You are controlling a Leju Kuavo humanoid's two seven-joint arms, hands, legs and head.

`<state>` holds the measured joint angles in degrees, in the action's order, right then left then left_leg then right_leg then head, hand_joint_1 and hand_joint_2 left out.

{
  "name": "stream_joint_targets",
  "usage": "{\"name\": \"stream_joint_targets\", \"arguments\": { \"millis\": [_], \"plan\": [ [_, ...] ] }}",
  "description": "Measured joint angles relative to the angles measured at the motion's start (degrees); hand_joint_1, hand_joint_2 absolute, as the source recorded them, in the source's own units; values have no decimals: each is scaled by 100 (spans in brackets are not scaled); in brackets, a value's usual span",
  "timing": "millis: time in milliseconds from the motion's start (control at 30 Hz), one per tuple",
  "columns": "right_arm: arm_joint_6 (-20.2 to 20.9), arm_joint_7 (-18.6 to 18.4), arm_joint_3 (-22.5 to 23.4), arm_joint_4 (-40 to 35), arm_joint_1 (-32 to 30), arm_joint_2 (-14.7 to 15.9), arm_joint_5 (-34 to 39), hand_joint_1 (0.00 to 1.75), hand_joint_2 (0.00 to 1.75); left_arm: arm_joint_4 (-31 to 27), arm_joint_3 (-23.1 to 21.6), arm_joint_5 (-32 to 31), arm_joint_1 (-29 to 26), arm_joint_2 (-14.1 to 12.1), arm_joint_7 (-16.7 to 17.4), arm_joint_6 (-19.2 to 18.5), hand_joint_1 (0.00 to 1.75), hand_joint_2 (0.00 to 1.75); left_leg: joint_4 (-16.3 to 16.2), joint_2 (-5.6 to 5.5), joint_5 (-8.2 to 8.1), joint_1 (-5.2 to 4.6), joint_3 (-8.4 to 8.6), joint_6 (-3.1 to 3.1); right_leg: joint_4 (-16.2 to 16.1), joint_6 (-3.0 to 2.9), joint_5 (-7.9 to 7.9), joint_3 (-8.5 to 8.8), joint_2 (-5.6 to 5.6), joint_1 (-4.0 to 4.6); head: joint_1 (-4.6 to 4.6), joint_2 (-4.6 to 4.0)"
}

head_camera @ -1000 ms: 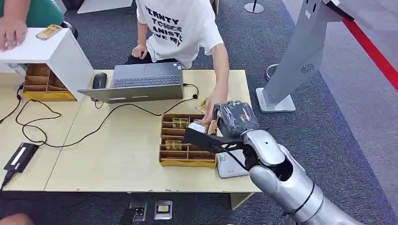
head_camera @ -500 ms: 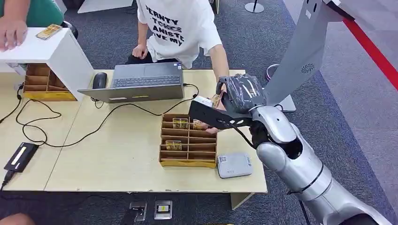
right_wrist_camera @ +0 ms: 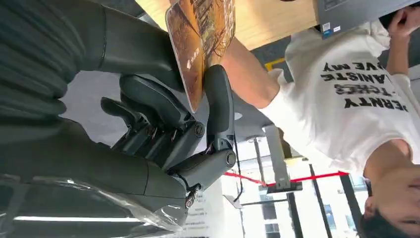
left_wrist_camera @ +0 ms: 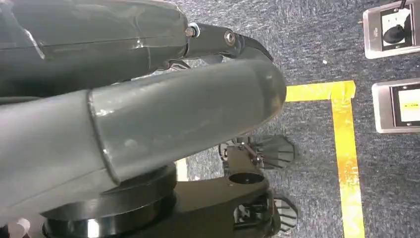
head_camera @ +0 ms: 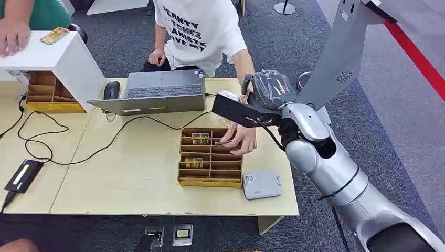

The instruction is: Pass the card to the sensor for recognition and then transmit it.

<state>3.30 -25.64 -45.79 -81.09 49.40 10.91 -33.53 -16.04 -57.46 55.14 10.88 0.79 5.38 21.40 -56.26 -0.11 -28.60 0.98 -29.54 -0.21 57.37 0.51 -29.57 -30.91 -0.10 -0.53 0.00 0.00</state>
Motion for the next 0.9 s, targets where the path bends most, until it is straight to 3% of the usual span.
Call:
{"name": "stream_joint_targets", "arguments": {
  "millis": [900],
  "plan": [
    [-245,319,-11,1559,622,-498,199,175,175,11,0,-15,-44,-2,85,4,0,0,0,-5,1,0,0,0,1,0,0,0,-6,0,0,0]
  ]
}}
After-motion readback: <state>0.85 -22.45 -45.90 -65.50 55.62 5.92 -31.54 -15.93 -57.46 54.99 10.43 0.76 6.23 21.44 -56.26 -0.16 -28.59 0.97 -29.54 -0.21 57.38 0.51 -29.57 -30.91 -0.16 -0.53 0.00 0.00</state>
